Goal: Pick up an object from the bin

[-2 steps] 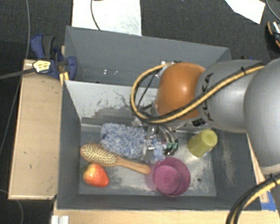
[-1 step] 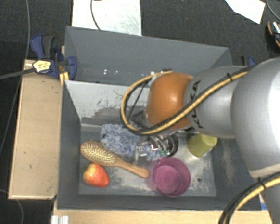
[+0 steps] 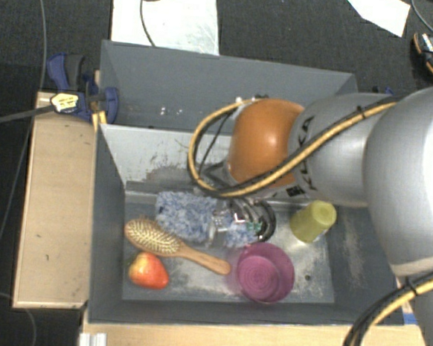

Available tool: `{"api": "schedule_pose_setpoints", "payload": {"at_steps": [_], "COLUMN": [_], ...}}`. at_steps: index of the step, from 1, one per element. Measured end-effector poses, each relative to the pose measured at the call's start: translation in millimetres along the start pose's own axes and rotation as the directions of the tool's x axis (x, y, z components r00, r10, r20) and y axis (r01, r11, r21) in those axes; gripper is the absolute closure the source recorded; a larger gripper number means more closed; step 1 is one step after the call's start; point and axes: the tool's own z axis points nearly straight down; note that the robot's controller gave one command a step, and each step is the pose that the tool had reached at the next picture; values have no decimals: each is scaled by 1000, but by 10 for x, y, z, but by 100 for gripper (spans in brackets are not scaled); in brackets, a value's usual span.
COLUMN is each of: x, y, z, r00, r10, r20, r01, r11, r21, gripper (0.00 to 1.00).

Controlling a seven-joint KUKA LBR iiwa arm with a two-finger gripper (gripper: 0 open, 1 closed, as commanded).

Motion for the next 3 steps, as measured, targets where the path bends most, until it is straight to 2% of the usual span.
{"api": "schedule_pose_setpoints", "payload": {"at_steps": [1, 2, 3], "x": [-10, 50, 11], "y": [73, 81, 177], "z": [-620, -138, 162], "r00": [1000, 1000, 999], "r10": [-13, 20, 36], "r20": [4, -6, 10], "r01": [13, -20, -36], "r11": [1000, 1000, 999], "r21": [0, 0, -2], "gripper": [0, 0, 100]}}
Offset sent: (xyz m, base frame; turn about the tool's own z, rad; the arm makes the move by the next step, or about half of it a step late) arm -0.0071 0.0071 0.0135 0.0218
